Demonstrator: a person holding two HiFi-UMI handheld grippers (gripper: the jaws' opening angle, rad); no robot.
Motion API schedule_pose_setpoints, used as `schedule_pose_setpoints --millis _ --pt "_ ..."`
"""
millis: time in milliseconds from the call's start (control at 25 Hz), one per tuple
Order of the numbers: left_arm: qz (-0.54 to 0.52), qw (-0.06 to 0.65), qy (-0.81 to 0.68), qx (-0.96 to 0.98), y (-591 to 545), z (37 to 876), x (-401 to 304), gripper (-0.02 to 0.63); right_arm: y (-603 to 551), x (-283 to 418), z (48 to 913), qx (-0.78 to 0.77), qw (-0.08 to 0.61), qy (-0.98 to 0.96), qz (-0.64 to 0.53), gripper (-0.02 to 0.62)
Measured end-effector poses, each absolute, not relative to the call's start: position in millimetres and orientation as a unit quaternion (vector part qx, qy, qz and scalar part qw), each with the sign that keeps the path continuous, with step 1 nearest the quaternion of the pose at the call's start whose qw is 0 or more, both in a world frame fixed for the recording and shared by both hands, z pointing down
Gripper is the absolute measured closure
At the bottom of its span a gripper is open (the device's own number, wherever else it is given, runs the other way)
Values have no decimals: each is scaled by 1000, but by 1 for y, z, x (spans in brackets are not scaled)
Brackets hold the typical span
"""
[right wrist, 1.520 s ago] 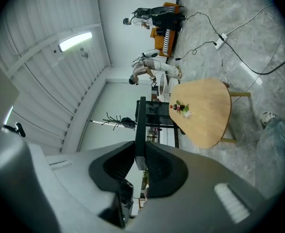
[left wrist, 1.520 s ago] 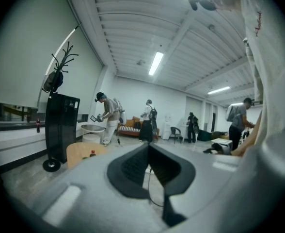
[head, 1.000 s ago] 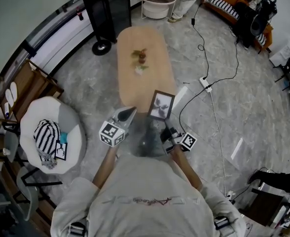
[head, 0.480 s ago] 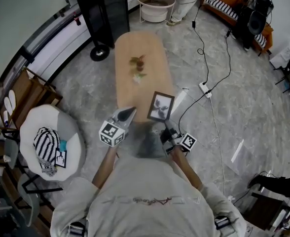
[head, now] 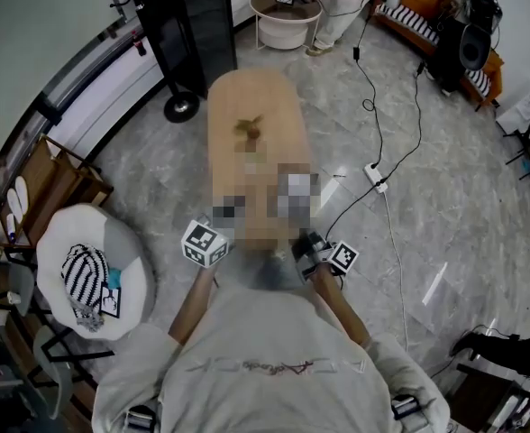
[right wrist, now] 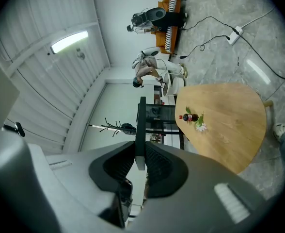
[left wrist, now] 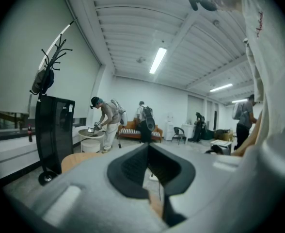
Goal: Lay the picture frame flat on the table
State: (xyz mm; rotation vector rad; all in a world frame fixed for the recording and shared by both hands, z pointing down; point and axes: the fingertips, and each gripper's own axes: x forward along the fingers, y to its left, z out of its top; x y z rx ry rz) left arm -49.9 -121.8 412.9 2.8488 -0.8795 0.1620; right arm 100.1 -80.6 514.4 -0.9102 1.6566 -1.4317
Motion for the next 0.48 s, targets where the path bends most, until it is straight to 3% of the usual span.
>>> schedule_pose_setpoints --millis 480 --pt "55 72 -313 945 -207 403 -9 607 -170 142 510 -341 373 649 -569 522"
